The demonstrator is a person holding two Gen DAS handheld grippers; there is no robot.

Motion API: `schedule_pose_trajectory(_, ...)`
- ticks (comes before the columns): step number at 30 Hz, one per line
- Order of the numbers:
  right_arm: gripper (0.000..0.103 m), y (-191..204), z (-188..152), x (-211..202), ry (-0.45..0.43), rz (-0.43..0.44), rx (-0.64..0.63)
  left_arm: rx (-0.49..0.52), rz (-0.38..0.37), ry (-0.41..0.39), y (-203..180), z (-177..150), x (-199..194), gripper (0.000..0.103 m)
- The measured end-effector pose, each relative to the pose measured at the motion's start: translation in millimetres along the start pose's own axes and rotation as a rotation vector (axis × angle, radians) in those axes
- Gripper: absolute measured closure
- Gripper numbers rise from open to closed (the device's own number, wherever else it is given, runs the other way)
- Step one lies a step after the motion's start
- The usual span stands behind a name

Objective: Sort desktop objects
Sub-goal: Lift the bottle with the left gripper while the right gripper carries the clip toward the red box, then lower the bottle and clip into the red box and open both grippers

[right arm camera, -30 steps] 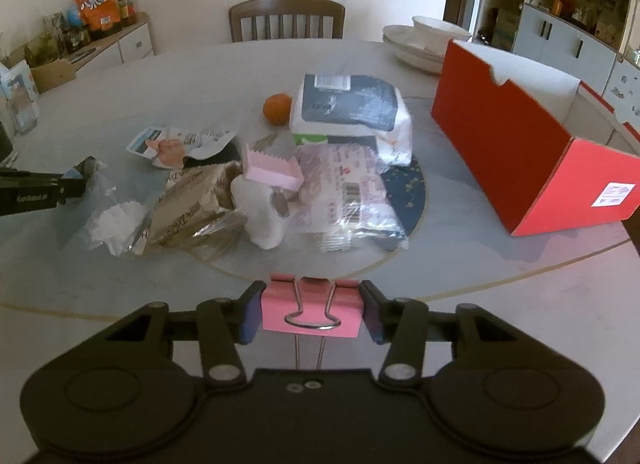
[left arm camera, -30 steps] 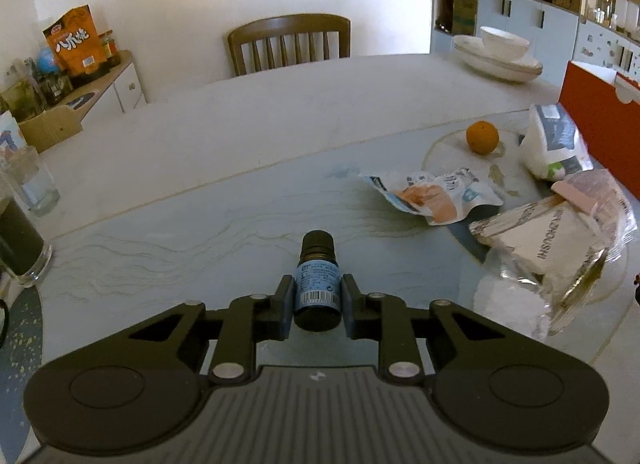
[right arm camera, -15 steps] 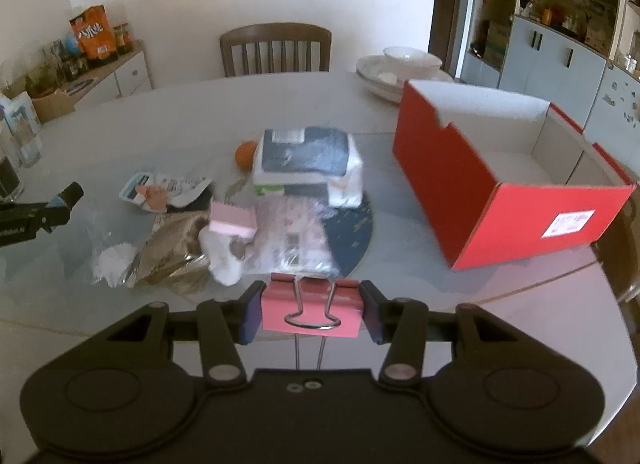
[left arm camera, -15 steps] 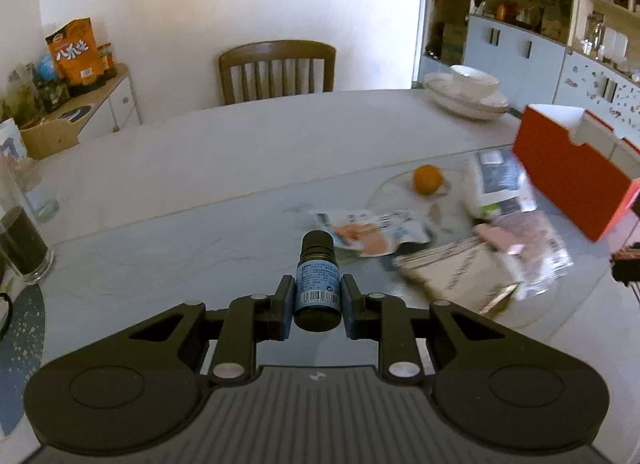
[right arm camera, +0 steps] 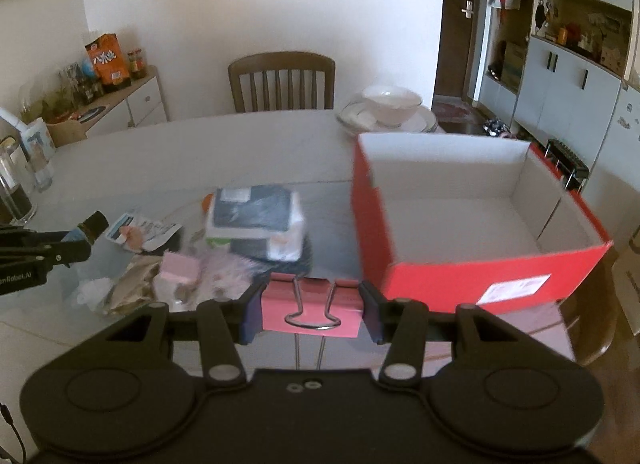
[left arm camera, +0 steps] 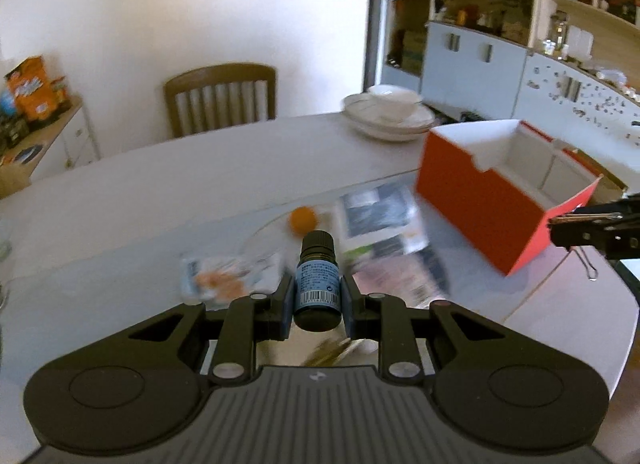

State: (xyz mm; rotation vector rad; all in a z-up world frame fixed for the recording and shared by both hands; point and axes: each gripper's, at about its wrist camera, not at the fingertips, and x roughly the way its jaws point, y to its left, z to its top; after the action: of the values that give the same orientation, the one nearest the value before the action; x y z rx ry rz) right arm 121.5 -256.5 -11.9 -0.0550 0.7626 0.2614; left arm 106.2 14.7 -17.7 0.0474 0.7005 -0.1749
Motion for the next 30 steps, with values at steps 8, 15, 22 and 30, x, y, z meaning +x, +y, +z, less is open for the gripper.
schedule_pose_trajectory(8,0.054,-63.6,21.8,-1.2,-0.034,-0.007,-0.027,0.053,-0.073,-0.031,-69.7,38.8,16.3,0.081)
schedule_pose_trajectory(15,0.054,-108.8,38.4,7.7,-0.042,-0.021,-0.051,0.134,-0.133,-0.040,-128.9,69.5,40.7,0.081)
schedule_pose_trajectory(22,0.054,-150.6,50.7,22.2,-0.049,-0.028,-0.078,0.224,-0.183,-0.030,-180.5,93.9,72.7,0.081)
schedule_pose_trajectory(30,0.054,-185.4,57.2,52.3,-0.008,-0.013,-0.120,0.280,-0.204,0.067,-223.6,111.5,130.2,0.081)
